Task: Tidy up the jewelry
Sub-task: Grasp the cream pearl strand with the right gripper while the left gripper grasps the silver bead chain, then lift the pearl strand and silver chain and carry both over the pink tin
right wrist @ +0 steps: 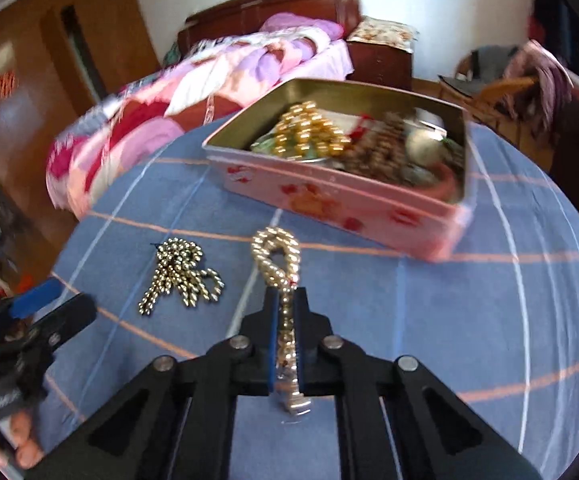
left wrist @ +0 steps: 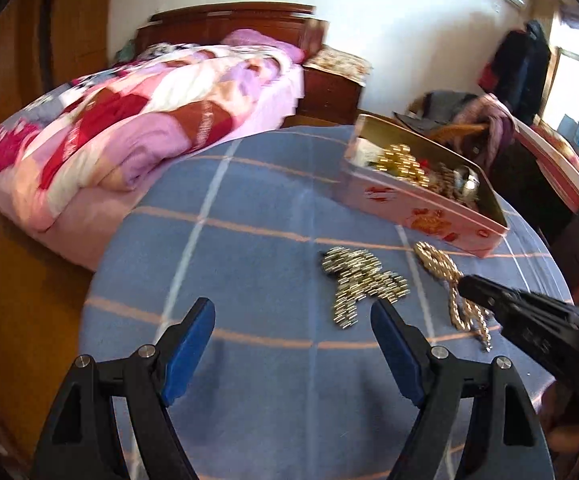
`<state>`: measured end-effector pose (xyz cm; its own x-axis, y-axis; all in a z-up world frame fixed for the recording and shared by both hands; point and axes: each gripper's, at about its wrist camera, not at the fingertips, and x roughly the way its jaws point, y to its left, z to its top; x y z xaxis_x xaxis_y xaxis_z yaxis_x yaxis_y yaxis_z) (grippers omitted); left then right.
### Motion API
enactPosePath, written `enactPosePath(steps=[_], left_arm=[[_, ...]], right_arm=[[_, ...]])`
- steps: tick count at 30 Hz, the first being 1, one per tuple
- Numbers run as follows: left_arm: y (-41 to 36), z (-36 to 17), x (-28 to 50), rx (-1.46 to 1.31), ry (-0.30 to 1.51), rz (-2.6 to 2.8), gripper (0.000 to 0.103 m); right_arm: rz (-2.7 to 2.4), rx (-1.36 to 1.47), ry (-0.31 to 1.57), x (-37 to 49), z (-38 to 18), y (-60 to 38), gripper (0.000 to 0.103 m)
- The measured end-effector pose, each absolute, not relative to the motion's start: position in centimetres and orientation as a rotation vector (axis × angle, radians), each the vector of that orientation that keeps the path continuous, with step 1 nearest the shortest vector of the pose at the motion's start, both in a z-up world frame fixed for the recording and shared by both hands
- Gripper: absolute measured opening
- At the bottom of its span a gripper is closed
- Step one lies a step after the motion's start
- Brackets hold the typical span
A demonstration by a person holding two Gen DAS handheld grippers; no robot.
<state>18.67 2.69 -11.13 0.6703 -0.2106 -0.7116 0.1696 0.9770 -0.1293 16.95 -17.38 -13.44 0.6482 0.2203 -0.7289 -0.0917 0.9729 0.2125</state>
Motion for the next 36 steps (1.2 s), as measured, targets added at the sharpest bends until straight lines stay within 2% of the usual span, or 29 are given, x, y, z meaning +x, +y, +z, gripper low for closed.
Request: enactPosePath(steps=[6,7,8,9,12,13,14,15,16,28,29,32,36], left_arm=[[-0.9,-11.9,22.3,0.013,0.837,-0.242,0.079],[-1.3,-12.4,22.9,0.009,0.867,-0.248,0.064],[-1.5,-13.1,23.6,-0.009,0.905,-0.261,0.054],[-1.6,-13.4,23.8,-0.015,0.918,-0.258,0.049],[-2.2,-13.4,23.7,0.012,0.891,-0.271,0.048],[-2.3,-13.3,23.5,0.018,0.888,-0.277,0.043],[-2.4,-13.2,23.4,0.016,0.887,-0.289,0.038],[-2.3,-13.2,23.2,0.004,0.889,-0.319,0.027],[-2.2,-13.2,23.2,-0.008,0.892,-0.338,0.019],[-1.9,-13.0,22.7,-0.078,0.923,-0.386,0.014],[-2.0,-12.9,22.7,-0.067,0.919,-0.381,0.013],[-2.2,-12.6,22.4,-0.052,0.914,-0.382,0.013],[-1.6,-13.0,22.1,-0.084,0.939,-0.39,0.013]], right_arm=[[0.181,0.28,0.84,15.6,-13.3,-19.5,0.01],[0.179,0.279,0.844,15.5,-13.3,-19.6,0.01],[0.188,0.284,0.853,15.5,-13.4,-19.7,0.01],[0.195,0.285,0.856,15.5,-13.4,-19.7,0.011],[0.185,0.279,0.846,15.4,-13.3,-19.9,0.015],[0.178,0.277,0.843,15.5,-13.2,-20.0,0.018],[0.172,0.275,0.84,15.4,-13.2,-20.1,0.026],[0.165,0.27,0.838,15.6,-13.2,-20.2,0.037],[0.163,0.263,0.84,15.7,-13.2,-20.2,0.039],[0.107,0.015,0.886,17.5,-14.5,-16.4,0.039],[0.092,-0.016,0.887,17.5,-14.6,-16.1,0.037],[0.083,-0.03,0.889,17.4,-14.7,-16.0,0.018],[0.098,0.053,0.892,17.3,-14.6,-17.2,0.017]])
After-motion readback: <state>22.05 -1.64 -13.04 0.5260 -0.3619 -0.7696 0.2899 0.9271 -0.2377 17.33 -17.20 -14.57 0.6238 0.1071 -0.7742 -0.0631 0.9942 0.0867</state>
